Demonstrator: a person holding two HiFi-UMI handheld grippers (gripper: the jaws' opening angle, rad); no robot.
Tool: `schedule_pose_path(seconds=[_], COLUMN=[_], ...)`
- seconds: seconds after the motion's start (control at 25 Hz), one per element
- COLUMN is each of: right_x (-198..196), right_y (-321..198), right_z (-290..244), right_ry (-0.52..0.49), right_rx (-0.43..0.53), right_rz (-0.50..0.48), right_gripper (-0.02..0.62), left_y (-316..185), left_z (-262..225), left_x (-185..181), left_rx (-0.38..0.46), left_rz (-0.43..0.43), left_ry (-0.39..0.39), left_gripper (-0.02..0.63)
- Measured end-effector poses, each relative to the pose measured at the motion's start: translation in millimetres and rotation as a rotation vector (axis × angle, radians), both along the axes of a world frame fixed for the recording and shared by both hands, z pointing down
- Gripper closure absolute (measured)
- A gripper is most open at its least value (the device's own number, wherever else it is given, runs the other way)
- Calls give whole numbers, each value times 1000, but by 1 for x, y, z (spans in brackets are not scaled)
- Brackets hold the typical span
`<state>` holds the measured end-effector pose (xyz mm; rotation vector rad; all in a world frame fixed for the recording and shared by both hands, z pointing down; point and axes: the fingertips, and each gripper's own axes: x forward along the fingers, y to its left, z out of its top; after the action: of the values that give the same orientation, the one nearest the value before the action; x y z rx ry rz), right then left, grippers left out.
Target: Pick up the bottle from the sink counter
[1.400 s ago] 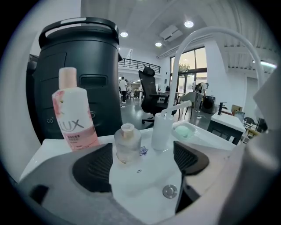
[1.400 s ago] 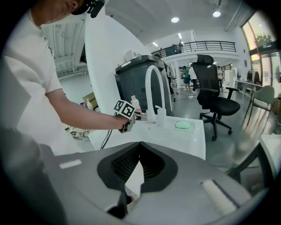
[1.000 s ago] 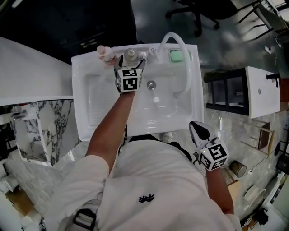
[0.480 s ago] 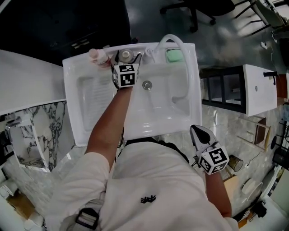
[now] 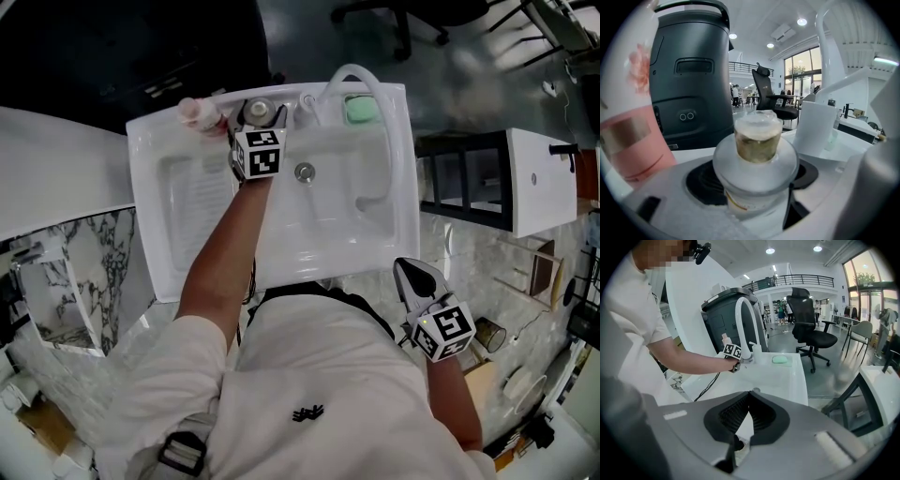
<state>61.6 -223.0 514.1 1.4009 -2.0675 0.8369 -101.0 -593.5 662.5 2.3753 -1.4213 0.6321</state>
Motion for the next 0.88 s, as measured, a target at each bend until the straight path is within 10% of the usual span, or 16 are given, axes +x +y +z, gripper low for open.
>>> schedule_pose_path(seconds=[0.88], right_x=[9], right_y=[14], right_z=[-11], right_ry=[-66], right_rx=[80], right_rz=[-61], right_gripper=[581], left_y=[38], left_z=[-61], left_x=[1], left_rx=[31], left_rz=[39], left_ry=[-16], left_gripper=[264])
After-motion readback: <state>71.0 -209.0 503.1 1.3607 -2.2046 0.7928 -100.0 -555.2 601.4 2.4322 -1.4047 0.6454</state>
